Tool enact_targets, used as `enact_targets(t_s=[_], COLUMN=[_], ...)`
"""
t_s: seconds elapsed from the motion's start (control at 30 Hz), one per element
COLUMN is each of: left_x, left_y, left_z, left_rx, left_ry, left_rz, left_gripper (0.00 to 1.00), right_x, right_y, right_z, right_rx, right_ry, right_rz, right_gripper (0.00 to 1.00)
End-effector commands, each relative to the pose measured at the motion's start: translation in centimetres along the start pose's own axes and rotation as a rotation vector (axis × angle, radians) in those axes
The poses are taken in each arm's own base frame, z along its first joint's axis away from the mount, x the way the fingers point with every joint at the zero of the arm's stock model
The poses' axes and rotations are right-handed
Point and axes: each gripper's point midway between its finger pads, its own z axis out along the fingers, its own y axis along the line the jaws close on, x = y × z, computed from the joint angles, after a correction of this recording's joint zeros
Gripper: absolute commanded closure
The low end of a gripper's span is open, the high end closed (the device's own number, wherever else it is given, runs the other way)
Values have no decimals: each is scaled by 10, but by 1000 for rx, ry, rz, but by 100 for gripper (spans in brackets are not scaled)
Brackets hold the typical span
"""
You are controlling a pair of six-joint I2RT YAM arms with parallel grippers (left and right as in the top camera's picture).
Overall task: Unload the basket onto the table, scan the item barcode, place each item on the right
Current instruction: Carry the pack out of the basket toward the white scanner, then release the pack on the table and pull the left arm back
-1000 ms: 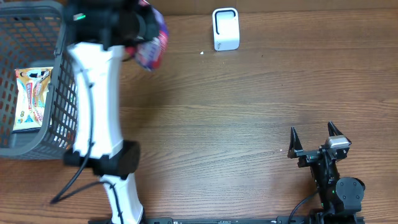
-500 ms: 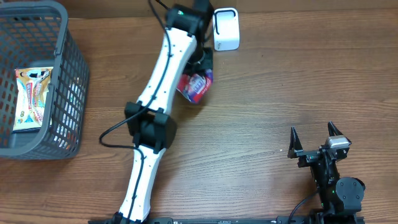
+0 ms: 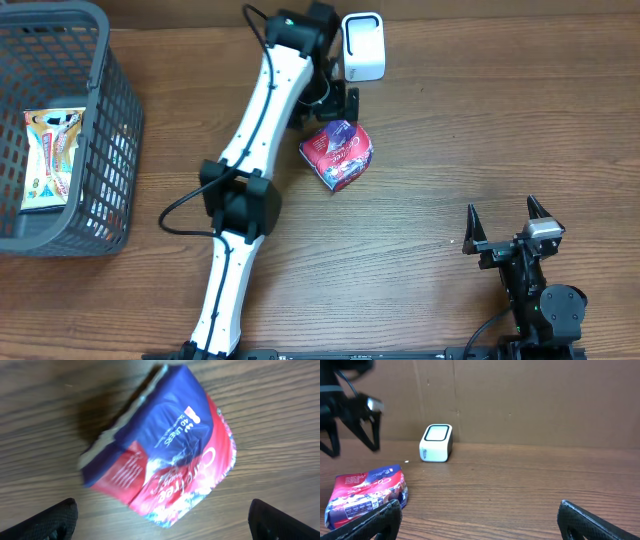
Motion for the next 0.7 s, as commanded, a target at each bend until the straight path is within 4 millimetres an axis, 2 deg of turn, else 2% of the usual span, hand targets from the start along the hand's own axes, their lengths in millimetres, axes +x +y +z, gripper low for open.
enact_targets(t_s=[0.0, 0.13, 0.2, 0.23, 0.4, 0.53, 0.67], left_x=[2, 8, 15, 20, 48, 72, 88], left_y=[5, 34, 56, 71, 138, 195, 261], left_z=[-94, -161, -196, -216, -289, -324, -335], left_rx=[75, 42, -6, -39, -149, -195, -250], left_ry=[-195, -360, -457, -514, -716, -801, -817], left_rz=[9, -33, -76, -115, -317, -467, -650], left_gripper=[0, 0, 6, 7, 7, 6, 3], right_x=[2, 2, 2, 2, 2, 2, 2], right_y=[-4, -4, -4, -4, -4, -4, -4], right_z=[0, 0, 0, 0, 0, 0, 0], right_rx=[18, 18, 18, 18, 18, 18, 18], right_ry=[-4, -4, -4, -4, -4, -4, -4], right_rz=[-1, -1, -1, -1, -1, -1, -1], right_gripper=[0, 0, 0, 0, 0, 0, 0])
